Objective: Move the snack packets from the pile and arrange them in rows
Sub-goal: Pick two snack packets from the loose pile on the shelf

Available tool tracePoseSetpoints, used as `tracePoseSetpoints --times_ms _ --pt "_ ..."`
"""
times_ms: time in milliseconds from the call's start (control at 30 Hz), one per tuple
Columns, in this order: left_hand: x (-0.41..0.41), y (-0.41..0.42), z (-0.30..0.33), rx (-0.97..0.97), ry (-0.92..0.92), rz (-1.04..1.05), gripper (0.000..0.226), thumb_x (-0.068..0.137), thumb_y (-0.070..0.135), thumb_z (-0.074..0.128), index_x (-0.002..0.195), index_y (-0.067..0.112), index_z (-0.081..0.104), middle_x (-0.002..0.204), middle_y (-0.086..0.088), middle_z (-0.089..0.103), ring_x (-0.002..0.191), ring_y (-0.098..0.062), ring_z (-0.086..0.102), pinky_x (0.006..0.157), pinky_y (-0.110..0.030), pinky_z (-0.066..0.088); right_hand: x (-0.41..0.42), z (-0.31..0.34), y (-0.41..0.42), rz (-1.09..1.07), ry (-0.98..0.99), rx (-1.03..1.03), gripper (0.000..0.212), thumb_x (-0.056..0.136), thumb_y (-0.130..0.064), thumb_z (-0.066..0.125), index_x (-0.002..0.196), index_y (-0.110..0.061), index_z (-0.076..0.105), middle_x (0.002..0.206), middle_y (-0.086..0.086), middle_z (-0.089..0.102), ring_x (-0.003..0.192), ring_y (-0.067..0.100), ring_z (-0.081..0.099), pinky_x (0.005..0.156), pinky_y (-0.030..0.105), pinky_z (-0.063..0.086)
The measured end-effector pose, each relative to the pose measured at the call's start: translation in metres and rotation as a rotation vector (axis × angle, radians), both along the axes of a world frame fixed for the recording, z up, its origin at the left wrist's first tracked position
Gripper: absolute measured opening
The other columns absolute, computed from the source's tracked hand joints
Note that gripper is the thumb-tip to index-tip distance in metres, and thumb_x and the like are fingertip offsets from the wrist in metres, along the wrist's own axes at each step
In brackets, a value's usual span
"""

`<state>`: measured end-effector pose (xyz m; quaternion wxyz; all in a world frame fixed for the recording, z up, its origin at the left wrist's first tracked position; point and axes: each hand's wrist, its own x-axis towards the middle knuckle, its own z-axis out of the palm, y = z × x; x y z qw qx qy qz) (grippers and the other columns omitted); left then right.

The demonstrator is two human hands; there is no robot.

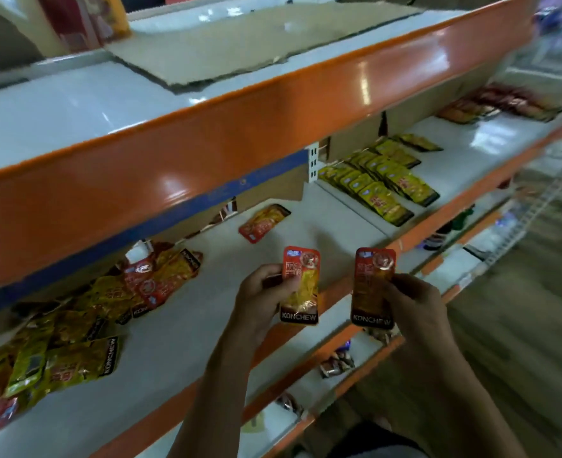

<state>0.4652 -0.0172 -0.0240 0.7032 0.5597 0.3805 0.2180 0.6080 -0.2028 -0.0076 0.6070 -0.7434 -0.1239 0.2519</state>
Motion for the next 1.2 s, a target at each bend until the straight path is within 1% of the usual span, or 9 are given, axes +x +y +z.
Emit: tracePoseSetpoints --times_ms 167,233,367,500,667,833,933,1067,1200 --pt "0.045 -0.026 0.001 0.014 -0.011 -0.071 0.026 0.081 0.010 0.078 0.106 0.011 0.071 0.104 -0.012 0.075 0.099 -0.036 0.071 0.090 -0.055 0.056 0.028 -0.008 -0.035 -0.079 -0.006 -0.036 0.025 0.100 -0.025 0.055 0.120 -0.011 0.061 0.107 0.007 0.068 0.088 0.018 0.069 0.071 0.031 0.056" --pt "0.067 -0.038 0.002 0.015 -0.034 -0.098 0.023 0.083 0.007 0.076 0.105 0.009 0.071 0.104 -0.015 0.074 0.100 -0.038 0.070 0.092 -0.056 0.054 0.045 -0.011 -0.049 -0.124 0.008 -0.038 0.026 0.098 -0.028 0.056 0.118 -0.013 0.063 0.109 0.009 0.069 0.091 0.024 0.070 0.079 0.042 0.058" --pt "0.119 -0.067 0.009 -0.034 -0.058 -0.151 0.026 0.081 0.006 0.077 0.106 0.006 0.069 0.107 -0.018 0.073 0.106 -0.042 0.067 0.096 -0.056 0.050 0.085 -0.012 -0.081 -0.233 0.050 0.008 0.016 0.096 -0.026 0.062 0.107 -0.017 0.068 0.100 0.008 0.072 0.083 0.024 0.073 0.074 0.040 0.058" --pt "0.178 -0.101 0.012 -0.049 -0.075 -0.211 0.029 0.081 0.005 0.077 0.108 0.005 0.069 0.108 -0.017 0.073 0.108 -0.041 0.066 0.097 -0.051 0.050 0.131 -0.009 -0.117 -0.274 0.050 0.010 0.011 0.095 -0.023 0.064 0.098 -0.017 0.072 0.090 0.008 0.075 0.079 0.030 0.074 0.075 0.056 0.060" --pt "0.244 -0.142 0.012 -0.056 -0.091 -0.253 0.021 0.081 0.010 0.078 0.101 0.015 0.073 0.106 -0.015 0.074 0.104 -0.040 0.068 0.098 -0.060 0.050 0.192 0.001 -0.155 -0.272 -0.102 -0.111 0.014 0.094 -0.022 0.062 0.097 -0.019 0.075 0.087 -0.002 0.076 0.078 0.015 0.072 0.071 0.033 0.055" --pt "0.299 -0.175 0.017 -0.098 -0.119 -0.207 0.035 0.070 0.016 0.082 0.103 0.011 0.071 0.105 -0.014 0.074 0.102 -0.035 0.069 0.099 -0.060 0.049 0.246 0.007 -0.185 -0.240 -0.104 -0.110 0.013 0.092 -0.029 0.065 0.094 -0.018 0.072 0.087 -0.004 0.076 0.079 0.011 0.072 0.069 0.032 0.055" --pt "0.329 -0.188 0.017 -0.092 -0.122 -0.210 0.041 0.069 0.018 0.082 0.107 0.008 0.068 0.108 -0.016 0.073 0.105 -0.039 0.068 0.098 -0.062 0.049 0.275 0.005 -0.198 -0.261 -0.052 -0.101 0.044 0.083 -0.052 0.066 0.113 -0.021 0.068 0.103 -0.005 0.074 0.091 0.015 0.072 0.083 0.040 0.058" --pt "0.368 -0.195 0.018 -0.047 -0.087 -0.238 0.028 0.080 0.012 0.080 0.105 0.009 0.068 0.105 -0.013 0.074 0.097 -0.035 0.072 0.090 -0.059 0.055 0.312 0.005 -0.207 -0.297 -0.033 -0.064 0.014 0.092 -0.034 0.066 0.089 -0.022 0.070 0.085 -0.004 0.075 0.079 0.018 0.073 0.076 0.042 0.057" --pt "0.409 -0.194 0.018 -0.103 -0.095 -0.192 0.023 0.078 0.004 0.078 0.099 0.008 0.069 0.099 -0.013 0.075 0.092 -0.034 0.072 0.088 -0.053 0.057 0.348 0.004 -0.208 -0.314 -0.017 -0.027 0.014 0.094 -0.029 0.064 0.082 -0.024 0.067 0.081 -0.006 0.074 0.074 0.012 0.072 0.070 0.033 0.055"
